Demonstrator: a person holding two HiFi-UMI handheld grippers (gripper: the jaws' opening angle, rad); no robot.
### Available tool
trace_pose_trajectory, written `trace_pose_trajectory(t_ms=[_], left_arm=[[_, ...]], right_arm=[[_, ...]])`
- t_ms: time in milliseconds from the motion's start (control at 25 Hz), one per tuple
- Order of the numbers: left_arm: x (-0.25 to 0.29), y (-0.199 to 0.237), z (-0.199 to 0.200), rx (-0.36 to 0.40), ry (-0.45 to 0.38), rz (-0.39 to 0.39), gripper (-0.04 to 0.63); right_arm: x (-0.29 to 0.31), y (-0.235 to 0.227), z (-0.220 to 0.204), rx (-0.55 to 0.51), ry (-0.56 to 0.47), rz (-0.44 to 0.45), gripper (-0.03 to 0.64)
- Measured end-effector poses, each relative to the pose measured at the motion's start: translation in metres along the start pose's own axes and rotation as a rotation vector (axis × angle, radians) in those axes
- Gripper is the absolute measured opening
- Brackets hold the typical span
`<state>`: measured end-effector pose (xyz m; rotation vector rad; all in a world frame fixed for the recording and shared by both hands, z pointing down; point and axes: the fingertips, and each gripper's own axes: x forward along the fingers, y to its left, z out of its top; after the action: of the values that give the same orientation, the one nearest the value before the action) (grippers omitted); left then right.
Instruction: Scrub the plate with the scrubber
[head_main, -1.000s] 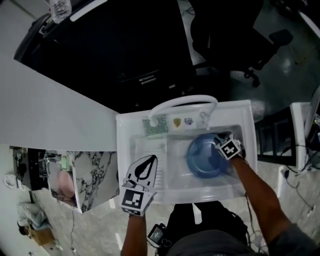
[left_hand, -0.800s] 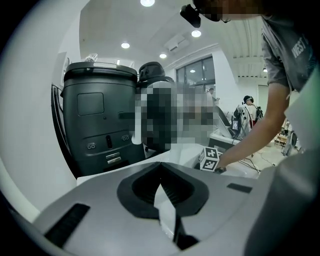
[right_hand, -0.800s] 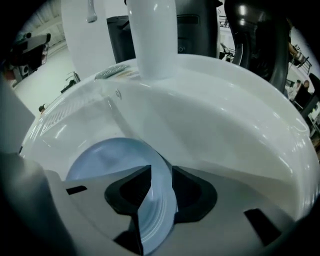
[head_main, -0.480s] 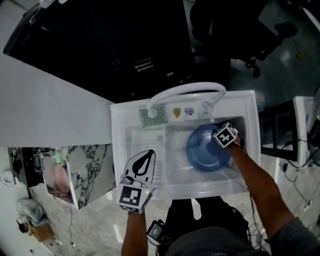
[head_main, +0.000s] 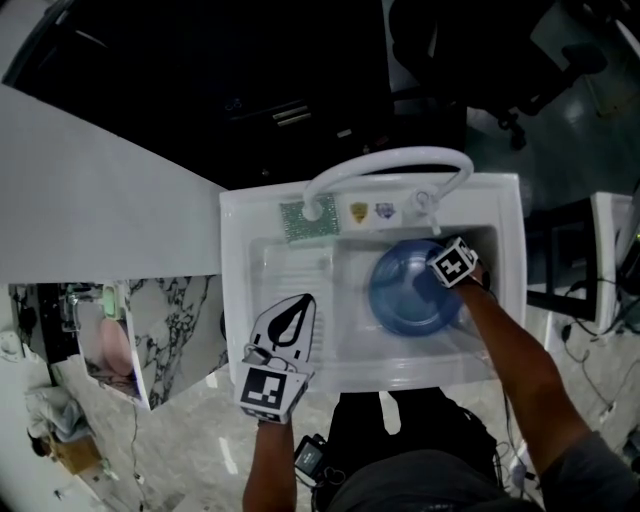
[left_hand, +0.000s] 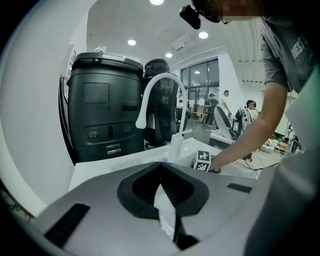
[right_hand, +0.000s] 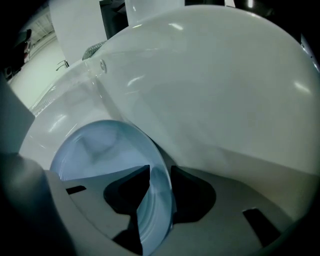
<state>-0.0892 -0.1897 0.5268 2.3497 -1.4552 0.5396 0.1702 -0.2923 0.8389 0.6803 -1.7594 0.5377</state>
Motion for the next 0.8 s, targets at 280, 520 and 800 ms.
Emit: trace_pose_trajectory(t_ms=[280, 520, 800], left_arm=[[0.001, 0.003, -0.005, -0.009, -0.001, -0.004, 0.002], [0.002, 0.010, -0.003, 0.013, -0.004, -0.003, 0.003], [0.007, 0.017, 0.006, 0.044, -0.019, -0.007, 0.002]], right_arm=[[0.001, 0.013, -0.010, 0.129, 0.028, 0.155, 0.075], [-0.011, 0.030, -0.019, 0.409, -0.020, 0.329, 0.038], [-0.051, 0.032, -0.031, 0.542, -0.113, 0.341, 0.040]])
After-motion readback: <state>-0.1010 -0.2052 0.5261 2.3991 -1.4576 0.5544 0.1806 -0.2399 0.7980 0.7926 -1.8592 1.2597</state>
